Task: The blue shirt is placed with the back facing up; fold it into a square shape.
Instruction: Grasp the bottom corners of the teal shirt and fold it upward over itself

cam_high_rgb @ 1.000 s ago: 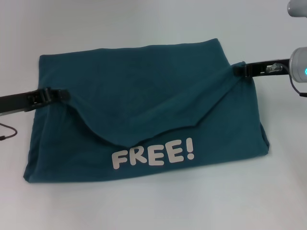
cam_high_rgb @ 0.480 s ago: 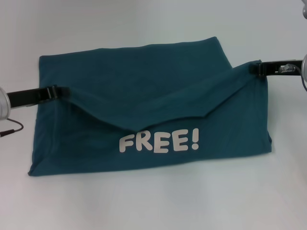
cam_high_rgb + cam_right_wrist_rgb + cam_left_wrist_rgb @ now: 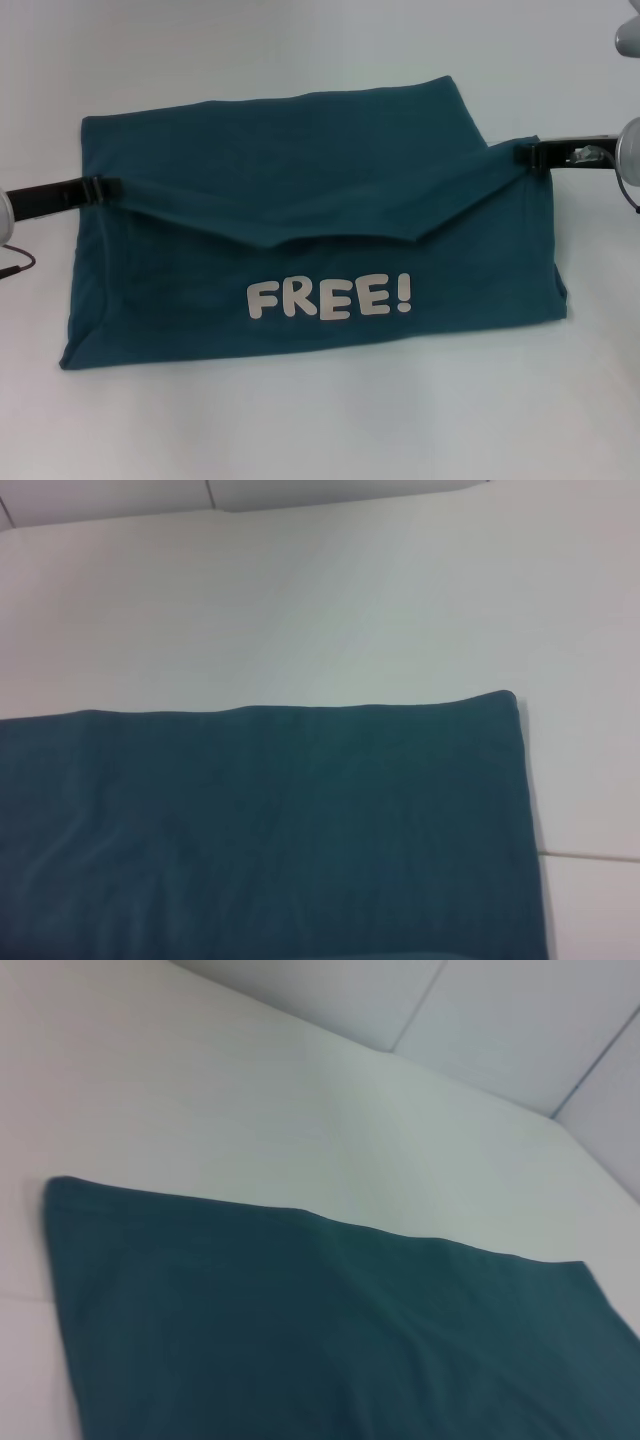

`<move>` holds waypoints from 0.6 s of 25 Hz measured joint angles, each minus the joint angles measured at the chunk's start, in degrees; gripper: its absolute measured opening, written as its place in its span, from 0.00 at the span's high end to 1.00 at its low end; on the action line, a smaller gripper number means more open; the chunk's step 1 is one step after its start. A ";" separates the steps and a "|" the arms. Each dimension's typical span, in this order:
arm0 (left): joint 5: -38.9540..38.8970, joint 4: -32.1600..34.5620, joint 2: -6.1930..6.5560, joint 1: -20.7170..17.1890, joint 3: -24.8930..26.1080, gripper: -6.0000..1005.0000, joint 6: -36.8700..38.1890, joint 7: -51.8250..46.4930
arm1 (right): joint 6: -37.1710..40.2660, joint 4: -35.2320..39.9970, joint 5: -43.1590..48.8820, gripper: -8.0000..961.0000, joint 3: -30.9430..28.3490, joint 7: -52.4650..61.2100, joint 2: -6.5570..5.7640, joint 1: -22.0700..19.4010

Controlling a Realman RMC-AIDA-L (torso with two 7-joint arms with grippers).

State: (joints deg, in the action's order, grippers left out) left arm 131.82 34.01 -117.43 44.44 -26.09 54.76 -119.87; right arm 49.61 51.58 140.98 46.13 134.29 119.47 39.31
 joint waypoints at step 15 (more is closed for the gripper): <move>0.13 0.34 -2.02 0.16 -8.35 0.97 -11.61 -0.19 | -5.42 -3.14 -0.11 0.93 0.70 -1.13 0.15 1.07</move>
State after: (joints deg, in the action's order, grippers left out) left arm 131.94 34.35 -119.45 44.60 -34.43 43.14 -120.06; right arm 44.19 48.44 140.87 46.82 133.16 119.62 40.38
